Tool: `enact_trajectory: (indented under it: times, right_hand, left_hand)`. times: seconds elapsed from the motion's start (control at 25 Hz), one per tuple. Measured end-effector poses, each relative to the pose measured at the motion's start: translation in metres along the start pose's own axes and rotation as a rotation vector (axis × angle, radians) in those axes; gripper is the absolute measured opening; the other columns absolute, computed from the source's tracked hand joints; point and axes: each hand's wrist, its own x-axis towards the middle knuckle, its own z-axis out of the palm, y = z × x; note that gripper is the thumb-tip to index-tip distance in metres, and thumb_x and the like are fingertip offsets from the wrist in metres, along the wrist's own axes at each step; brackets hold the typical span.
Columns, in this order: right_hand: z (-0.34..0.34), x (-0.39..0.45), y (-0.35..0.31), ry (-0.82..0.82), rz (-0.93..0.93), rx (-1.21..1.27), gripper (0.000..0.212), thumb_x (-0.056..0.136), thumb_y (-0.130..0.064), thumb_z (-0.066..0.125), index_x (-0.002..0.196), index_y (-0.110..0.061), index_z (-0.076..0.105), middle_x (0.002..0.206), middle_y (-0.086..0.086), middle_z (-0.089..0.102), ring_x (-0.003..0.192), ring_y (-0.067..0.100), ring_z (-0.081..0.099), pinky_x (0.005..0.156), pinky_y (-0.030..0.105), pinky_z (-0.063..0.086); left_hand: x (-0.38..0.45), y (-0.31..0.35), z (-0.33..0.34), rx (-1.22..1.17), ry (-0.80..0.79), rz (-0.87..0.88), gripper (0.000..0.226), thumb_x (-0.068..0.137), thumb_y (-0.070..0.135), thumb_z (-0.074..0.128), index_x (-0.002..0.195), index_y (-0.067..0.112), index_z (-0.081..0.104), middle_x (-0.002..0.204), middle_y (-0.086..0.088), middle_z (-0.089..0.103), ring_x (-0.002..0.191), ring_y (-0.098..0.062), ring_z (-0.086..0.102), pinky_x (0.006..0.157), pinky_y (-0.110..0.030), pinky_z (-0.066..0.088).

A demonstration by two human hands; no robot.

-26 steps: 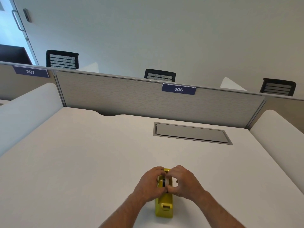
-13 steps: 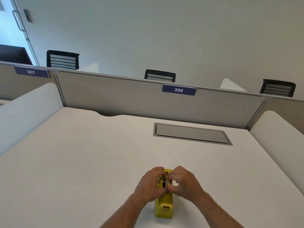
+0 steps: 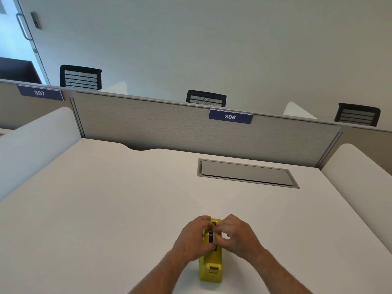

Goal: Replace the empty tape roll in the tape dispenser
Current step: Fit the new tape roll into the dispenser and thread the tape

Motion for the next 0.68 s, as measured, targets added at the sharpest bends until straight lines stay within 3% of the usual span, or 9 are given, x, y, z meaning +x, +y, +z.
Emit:
enact_trajectory:
  times: [0.68]
  right_hand:
    - [0.0005,-0.0030,-0.0018,-0.052,0.026,-0.012,0.027,0.072,-0.045,0.064,0.095,-0.031,0.068,0.086,-0.016,0.069,0.082,0.005,0.052,0.057,0.022,0.051]
  left_hand:
    - [-0.0001,-0.0020,0.0007,-0.012,0.002,0.009,0.049,0.071,0.039,0.078,0.117,0.030,0.063,0.146,0.009,0.051,0.128,-0.010,0.051,0.105,-0.034,0.051]
